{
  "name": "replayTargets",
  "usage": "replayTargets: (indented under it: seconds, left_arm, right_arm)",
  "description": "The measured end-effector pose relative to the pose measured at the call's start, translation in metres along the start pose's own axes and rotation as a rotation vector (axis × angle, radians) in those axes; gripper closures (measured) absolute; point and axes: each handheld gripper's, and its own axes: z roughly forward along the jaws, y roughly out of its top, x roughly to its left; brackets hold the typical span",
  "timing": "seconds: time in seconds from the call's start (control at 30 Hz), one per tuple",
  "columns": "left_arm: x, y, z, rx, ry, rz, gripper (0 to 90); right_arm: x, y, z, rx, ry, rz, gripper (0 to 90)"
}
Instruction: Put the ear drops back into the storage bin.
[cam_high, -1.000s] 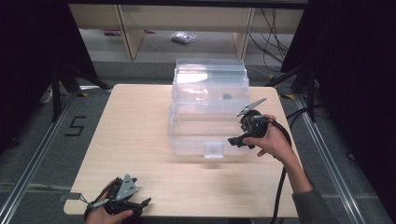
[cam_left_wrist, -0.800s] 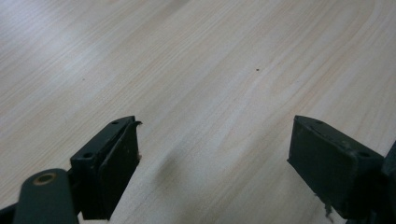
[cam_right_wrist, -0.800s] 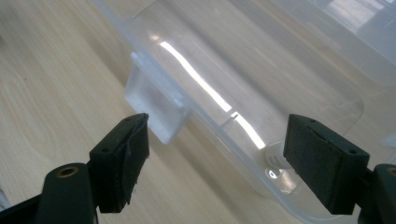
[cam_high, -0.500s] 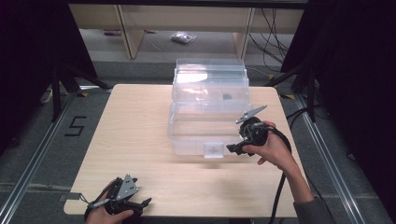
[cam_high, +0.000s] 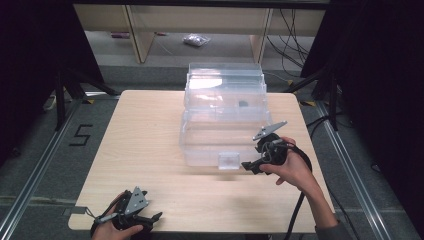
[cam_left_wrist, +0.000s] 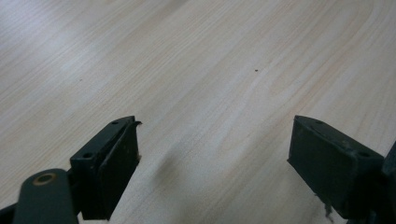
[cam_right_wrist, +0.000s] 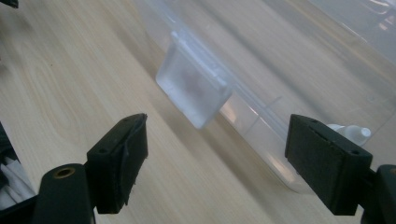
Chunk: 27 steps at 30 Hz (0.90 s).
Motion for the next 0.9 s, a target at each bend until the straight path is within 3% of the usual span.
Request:
replayTargets:
  seconds: [0.03, 0.1, 0.13, 0.17, 0.23, 0.27, 0.3, 0.33, 0.37, 0.4, 0.43, 0.53, 0.63, 0.67, 0.7, 0.73, 0.77, 0.8, 0.83, 0.9]
  left_arm:
    - [0.0, 0.0, 0.0, 0.0, 0.0, -0.001, 15.6]
    - [0.0, 0.0, 0.0, 0.005, 0.0, 0.004, 15.6]
    - [0.0, 0.0, 0.0, 0.005, 0.0, 0.004, 15.6]
    - [0.0, 0.0, 0.0, 0.004, 0.0, 0.004, 15.6]
    - [0.0, 0.0, 0.0, 0.001, 0.0, 0.0, 15.6]
    - [0.0, 0.0, 0.0, 0.0, 0.0, -0.001, 15.6]
    - [0.0, 0.0, 0.0, 0.001, 0.0, 0.001, 15.6]
    - [0.0, 0.0, 0.0, 0.0, 0.0, 0.001, 15.6]
    - [0.0, 0.0, 0.0, 0.0, 0.0, 0.001, 15.6]
    - [0.0, 0.0, 0.0, 0.0, 0.0, 0.001, 15.6]
    - [0.0, 0.0, 0.0, -0.001, 0.0, 0.002, 15.6]
    - [0.0, 0.0, 0.0, 0.002, -0.001, -0.014, 15.6]
    - [-0.001, 0.0, 0.001, -0.011, 0.0, -0.012, 15.6]
    - [0.001, 0.0, 0.0, 0.001, 0.001, 0.004, 15.6]
    - [0.0, 0.0, 0.0, -0.007, 0.003, -0.01, 15.6]
    - [0.0, 0.0, 0.0, -0.003, 0.001, -0.015, 15.6]
    - [0.001, 0.0, 0.0, 0.001, 0.003, 0.006, 15.6]
    - [0.0, 0.0, 0.0, 0.003, -0.003, -0.012, 15.6]
    - [0.001, 0.0, 0.0, 0.002, 0.005, 0.007, 15.6]
    - [0.001, 0.0, 0.0, 0.001, 0.0, 0.006, 15.6]
  right_arm:
    - [0.001, -0.002, 0.002, -0.024, -0.014, -0.019, 21.7]
    - [0.003, -0.003, 0.0, -0.019, -0.004, -0.023, 21.4]
    - [0.007, -0.004, -0.001, -0.011, 0.008, 0.004, 21.2]
    - [0.007, -0.005, -0.001, -0.026, 0.003, -0.035, 20.8]
    - [0.01, -0.007, 0.0, -0.027, 0.004, -0.022, 20.7]
    - [0.013, -0.008, -0.001, -0.018, 0.002, 0.009, 20.7]
    - [0.012, -0.01, 0.0, -0.039, 0.014, -0.03, 20.8]
    - [0.015, -0.011, -0.001, -0.031, 0.01, -0.004, 20.7]
    - [0.014, -0.013, 0.001, -0.05, 0.003, -0.045, 20.6]
    - [0.016, -0.013, 0.0, -0.025, 0.019, -0.022, 20.6]
    - [0.017, -0.015, 0.001, -0.04, 0.011, -0.015, 20.6]
    - [0.016, -0.02, 0.004, -0.056, 0.01, -0.06, 20.6]
    - [0.021, -0.021, 0.004, -0.036, 0.027, 0.002, 20.6]
    - [0.02, -0.021, 0.005, -0.039, 0.022, -0.015, 20.6]
    - [0.022, -0.022, 0.006, -0.048, 0.02, -0.004, 20.6]
    - [0.02, -0.023, 0.007, -0.049, 0.023, -0.042, 20.6]
    - [0.023, -0.024, 0.007, -0.047, 0.023, -0.005, 20.5]
    - [0.023, -0.025, 0.007, -0.041, 0.027, -0.026, 20.5]
    - [0.021, -0.026, 0.01, -0.068, 0.017, -0.075, 20.4]
    - [0.021, -0.027, 0.009, -0.065, 0.011, -0.092, 20.2]
